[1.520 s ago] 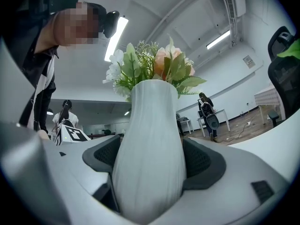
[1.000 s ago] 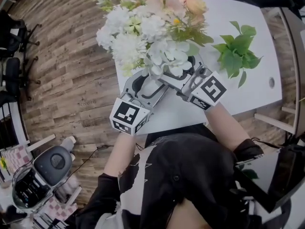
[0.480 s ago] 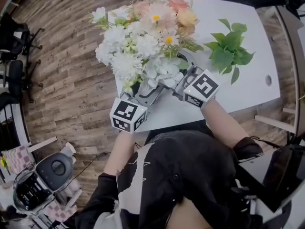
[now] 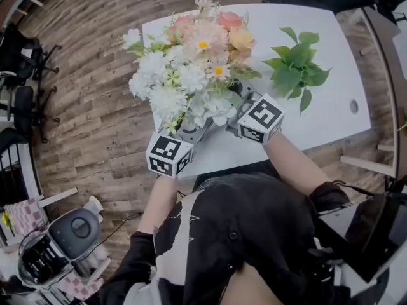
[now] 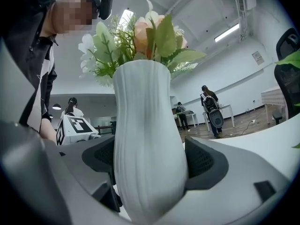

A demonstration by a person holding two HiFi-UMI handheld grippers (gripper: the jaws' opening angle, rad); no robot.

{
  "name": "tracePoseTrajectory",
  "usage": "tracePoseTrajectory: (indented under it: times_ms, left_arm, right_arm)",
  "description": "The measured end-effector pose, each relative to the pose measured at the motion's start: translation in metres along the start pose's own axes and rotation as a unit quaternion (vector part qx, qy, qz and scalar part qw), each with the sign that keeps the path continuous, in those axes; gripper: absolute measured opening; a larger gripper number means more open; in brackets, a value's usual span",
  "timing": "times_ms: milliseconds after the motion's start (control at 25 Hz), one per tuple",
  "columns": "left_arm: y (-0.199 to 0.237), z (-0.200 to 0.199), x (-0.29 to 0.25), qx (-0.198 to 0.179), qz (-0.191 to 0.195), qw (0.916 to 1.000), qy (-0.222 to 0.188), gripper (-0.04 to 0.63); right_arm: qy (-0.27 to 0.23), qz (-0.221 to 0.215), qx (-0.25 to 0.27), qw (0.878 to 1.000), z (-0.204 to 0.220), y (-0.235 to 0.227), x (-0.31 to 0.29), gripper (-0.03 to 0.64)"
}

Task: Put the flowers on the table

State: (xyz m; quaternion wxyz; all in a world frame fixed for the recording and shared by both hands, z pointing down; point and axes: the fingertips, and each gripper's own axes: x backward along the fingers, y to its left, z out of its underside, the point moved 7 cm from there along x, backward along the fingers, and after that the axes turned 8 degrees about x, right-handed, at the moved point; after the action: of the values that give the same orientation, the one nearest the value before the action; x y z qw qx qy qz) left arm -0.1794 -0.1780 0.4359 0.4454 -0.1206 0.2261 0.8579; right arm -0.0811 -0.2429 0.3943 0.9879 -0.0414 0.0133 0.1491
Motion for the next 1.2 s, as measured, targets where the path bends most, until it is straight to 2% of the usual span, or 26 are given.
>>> tracePoseTrajectory:
  times_ms: [400, 680, 1000, 1200]
  left_arm:
    - [0.004, -0.001, -0.007, 0.008, -0.007, 0.9999, -0.006, 0.291]
    - [0.001, 0.004, -0.004, 0.014, -0.006, 0.9997, -0.018, 0.291]
    - [-0.006, 0.017, -0.002, 0.019, -0.011, 0.9984, -0.052, 0.289]
    - [-0.005, 0.019, -0.003, 0.02, -0.004, 0.9986, -0.05, 0.282]
  right_arm:
    - [0.012, -0.022, 0.007, 1.0, 0.002, -0.007, -0.003, 0.431]
    - [0.003, -0.021, 0.004, 1.0, 0.003, -0.002, 0.001, 0.433]
    - [-0.014, -0.017, -0.002, 1.0, 0.013, 0.004, 0.007, 0.44]
    - [-0.019, -0.004, -0.01, 1.0, 0.014, 0.002, 0.009, 0.445]
